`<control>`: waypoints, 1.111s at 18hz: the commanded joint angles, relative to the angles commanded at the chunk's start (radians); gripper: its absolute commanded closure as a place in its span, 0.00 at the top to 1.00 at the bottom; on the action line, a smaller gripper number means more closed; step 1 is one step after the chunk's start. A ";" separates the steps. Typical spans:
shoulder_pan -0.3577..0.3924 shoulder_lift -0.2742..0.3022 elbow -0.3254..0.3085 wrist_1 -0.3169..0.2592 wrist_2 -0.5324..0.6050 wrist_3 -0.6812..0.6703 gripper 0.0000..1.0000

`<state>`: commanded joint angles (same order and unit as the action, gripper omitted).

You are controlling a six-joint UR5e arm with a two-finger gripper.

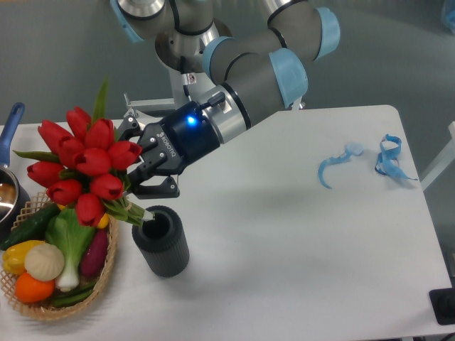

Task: Insert the flowers into the vase
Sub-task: 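Swing the tulips over the vase, stems pointing into its opening, then lower the tulip stems down into the black vase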

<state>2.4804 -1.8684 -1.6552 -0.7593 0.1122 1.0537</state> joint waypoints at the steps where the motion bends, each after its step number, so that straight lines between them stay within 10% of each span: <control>1: 0.002 -0.008 0.000 0.000 -0.020 0.006 0.14; 20: 0.041 -0.038 -0.141 0.000 -0.017 0.141 0.14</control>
<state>2.5218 -1.9067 -1.7963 -0.7593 0.0951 1.1949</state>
